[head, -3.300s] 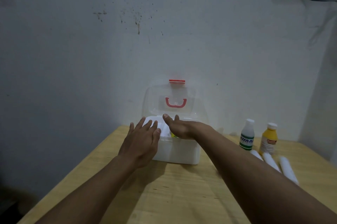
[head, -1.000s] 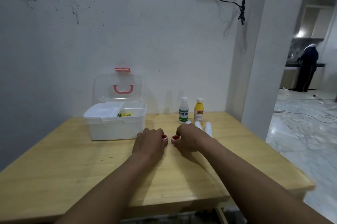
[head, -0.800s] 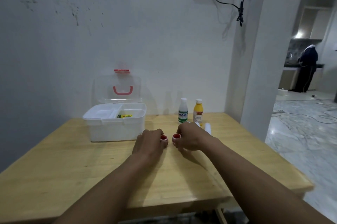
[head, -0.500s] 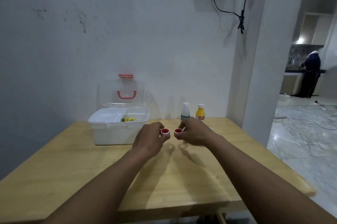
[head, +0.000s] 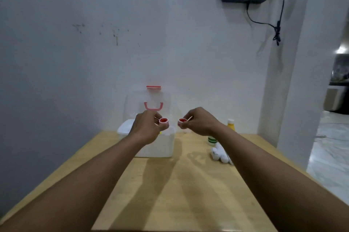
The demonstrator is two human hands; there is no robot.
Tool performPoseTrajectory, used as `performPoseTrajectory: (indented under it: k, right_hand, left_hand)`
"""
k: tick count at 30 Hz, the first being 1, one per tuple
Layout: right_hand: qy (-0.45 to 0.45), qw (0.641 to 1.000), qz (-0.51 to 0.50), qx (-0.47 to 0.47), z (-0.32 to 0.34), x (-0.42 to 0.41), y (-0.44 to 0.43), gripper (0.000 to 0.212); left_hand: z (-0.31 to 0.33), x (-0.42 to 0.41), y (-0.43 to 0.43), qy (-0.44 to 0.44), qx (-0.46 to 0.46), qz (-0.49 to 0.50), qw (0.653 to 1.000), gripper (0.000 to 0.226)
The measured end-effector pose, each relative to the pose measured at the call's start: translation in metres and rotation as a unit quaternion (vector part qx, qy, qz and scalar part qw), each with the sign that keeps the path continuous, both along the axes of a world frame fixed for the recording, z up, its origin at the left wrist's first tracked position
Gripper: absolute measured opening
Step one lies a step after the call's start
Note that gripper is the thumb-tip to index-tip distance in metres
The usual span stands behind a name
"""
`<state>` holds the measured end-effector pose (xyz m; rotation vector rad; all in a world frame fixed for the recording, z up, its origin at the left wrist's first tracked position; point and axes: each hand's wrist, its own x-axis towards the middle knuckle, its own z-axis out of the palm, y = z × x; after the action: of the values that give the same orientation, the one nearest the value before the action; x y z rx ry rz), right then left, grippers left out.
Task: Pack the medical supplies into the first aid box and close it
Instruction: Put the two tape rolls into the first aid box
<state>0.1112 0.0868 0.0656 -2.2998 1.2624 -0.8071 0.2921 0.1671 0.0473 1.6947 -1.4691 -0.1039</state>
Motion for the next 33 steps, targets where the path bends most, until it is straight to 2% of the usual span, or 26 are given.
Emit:
performPoseTrajectory:
  k: [11,17,26,33]
  right_hand:
    - [0.032,0.997,0.066,-0.022,0.018,0.086,-0.031,0.025]
    - [0.055,0.994,0.089,-0.029,0.019,0.126,-0.046,0.031]
    - [0.11,0.988,0.098,-0.035,-0.003,0.172,-0.071,0.034]
    - [0.125,0.985,0.115,-0.033,-0.013,0.185,-0.078,0.035]
  left_hand:
    - [0.009,0.082,-0.015,-0.01,0.013,0.057,0.998,0.031]
    - [0.002,0.113,-0.028,-0.029,0.042,0.082,0.995,0.037]
    - [-0.011,0.129,-0.047,-0.048,0.092,0.099,0.99,0.041]
    - [-0.017,0.132,-0.059,-0.052,0.124,0.095,0.986,0.035]
